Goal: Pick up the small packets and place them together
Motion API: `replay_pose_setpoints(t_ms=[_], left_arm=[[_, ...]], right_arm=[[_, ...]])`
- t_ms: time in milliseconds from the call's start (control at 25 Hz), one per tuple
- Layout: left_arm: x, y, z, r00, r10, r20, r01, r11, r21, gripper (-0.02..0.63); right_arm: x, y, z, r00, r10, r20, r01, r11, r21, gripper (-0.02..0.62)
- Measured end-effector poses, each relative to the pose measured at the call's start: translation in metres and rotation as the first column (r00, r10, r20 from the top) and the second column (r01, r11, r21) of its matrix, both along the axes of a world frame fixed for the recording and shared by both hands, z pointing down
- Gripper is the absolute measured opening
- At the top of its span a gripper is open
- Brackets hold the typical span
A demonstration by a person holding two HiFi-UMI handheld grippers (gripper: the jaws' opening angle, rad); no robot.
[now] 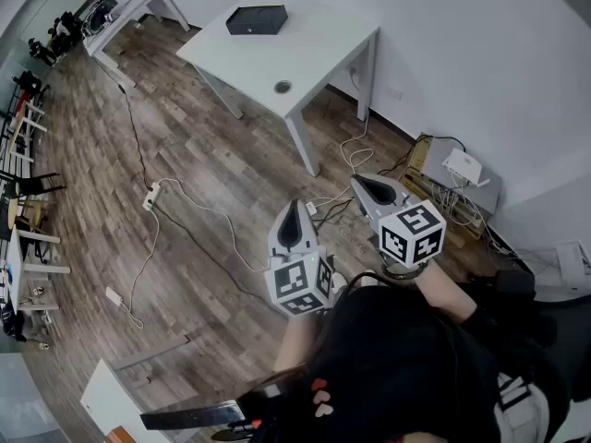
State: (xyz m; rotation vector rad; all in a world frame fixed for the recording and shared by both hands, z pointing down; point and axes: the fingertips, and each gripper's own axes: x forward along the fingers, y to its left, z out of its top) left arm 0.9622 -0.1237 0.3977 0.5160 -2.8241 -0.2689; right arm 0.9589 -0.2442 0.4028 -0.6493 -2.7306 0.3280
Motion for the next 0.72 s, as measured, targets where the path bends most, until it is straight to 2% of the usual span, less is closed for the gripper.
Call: replay_pose_setpoints(t_ms=[520, 720], left_arm=[[0.0, 0.003, 0.001, 1.0, -0.002, 0.001, 0.002, 1.0, 0.008, -0.002], [0.0, 0.024, 0.002, 0.998, -0.062, -0.008, 0.062, 0.998, 0.01, -0.002]], right_arm=[[0.001, 0.003, 0.0, 1.0, -0.005, 0.008, 0.005, 1.0, -0.005, 0.0], [0.003, 0.002, -0.001, 1.0, -0.011, 0.011, 0.011, 1.0, -0.027, 0.0]])
